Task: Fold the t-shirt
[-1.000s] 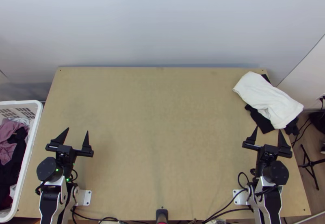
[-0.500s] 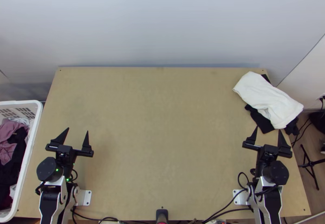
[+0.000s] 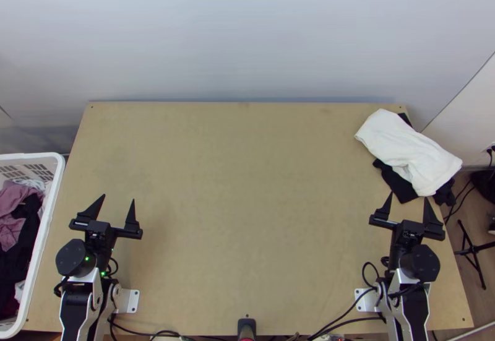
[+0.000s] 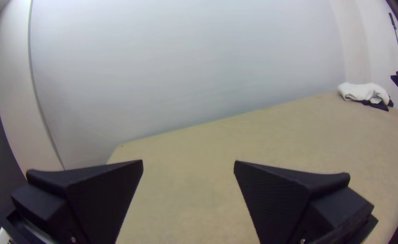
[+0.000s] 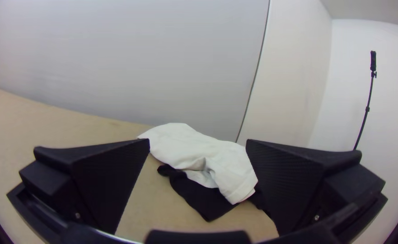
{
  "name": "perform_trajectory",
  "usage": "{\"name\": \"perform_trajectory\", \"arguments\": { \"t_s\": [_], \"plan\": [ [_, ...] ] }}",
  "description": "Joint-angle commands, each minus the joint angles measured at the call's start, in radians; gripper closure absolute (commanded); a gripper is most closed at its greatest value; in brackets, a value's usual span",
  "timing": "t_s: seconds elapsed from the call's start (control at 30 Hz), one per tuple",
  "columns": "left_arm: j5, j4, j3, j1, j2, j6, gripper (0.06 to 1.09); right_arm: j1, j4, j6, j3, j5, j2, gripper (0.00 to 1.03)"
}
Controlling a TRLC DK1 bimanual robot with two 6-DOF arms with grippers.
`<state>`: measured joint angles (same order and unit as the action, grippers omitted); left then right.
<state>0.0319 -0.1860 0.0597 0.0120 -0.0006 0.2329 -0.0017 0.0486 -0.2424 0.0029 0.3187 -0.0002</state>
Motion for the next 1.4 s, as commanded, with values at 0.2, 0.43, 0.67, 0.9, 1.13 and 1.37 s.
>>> {"name": "perform_trajectory", "arguments": {
  "t_s": [0.2,0.43,0.67,0.9,1.13,1.37],
  "plan": [
    [-0.010,0.002,0.000,-0.076,0.016,0.000,0.10,0.000,0.000,0.000,0.000,0.000,0.000,0.04],
    [-0.003,0.002,0.000,-0.445,-0.002,-0.001,0.10,0.000,0.000,0.000,0.000,0.000,0.000,0.04],
    [-0.003,0.000,0.000,-0.461,0.001,-0.001,0.10,0.000,0.000,0.000,0.000,0.000,0.000,0.04],
    [-0.003,0.000,0.000,-0.461,0.001,-0.001,0.10,0.000,0.000,0.000,0.000,0.000,0.000,0.04],
    [-0.003,0.000,0.000,-0.461,0.001,-0.001,0.10,0.000,0.000,0.000,0.000,0.000,0.000,0.04],
    [-0.003,0.000,0.000,-0.461,0.001,-0.001,0.10,0.000,0.000,0.000,0.000,0.000,0.000,0.04]
  ]
}}
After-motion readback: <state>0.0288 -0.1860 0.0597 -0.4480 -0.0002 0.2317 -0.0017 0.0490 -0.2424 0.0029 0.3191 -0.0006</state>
